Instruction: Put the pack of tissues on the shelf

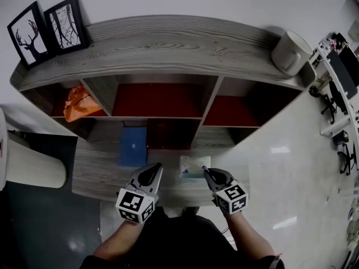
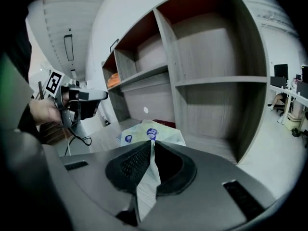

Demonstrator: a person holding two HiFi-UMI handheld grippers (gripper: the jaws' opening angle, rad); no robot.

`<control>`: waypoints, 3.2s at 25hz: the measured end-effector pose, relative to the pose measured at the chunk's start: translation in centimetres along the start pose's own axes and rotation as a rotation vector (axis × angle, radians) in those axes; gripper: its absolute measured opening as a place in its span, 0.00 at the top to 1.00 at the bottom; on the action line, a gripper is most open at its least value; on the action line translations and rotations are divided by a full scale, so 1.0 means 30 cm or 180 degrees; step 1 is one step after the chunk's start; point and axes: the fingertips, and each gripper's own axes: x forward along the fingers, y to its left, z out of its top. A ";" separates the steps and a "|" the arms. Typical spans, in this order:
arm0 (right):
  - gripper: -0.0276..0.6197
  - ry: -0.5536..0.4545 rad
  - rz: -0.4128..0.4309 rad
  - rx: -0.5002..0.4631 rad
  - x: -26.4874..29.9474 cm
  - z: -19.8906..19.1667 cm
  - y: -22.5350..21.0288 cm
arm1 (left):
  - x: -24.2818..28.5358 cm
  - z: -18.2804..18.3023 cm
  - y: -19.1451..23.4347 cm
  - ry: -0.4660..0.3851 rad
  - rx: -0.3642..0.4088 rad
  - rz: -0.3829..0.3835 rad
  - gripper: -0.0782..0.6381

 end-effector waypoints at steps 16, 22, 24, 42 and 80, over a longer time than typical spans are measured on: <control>0.92 -0.0909 -0.0034 -0.0033 -0.425 0.329 -0.205 | 0.048 0.233 -0.214 -0.0363 0.0194 0.0055 0.87; 0.92 -0.1127 -0.0229 -0.0049 -0.452 0.481 -0.247 | 0.048 0.301 -0.208 -0.0384 0.0171 -0.0194 0.87; 0.92 -0.1209 -0.0273 -0.0005 -0.450 0.533 -0.258 | 0.057 0.324 -0.207 -0.0396 0.0138 -0.0319 0.87; 0.92 -0.1139 -0.0399 -0.0122 -0.230 0.651 -0.554 | 0.146 0.465 -0.197 -0.0555 0.0204 -0.0178 0.87; 0.82 -0.1114 -0.0158 -0.0170 -0.264 0.570 -0.447 | 0.183 0.398 -0.246 -0.0464 0.0080 -0.0096 0.87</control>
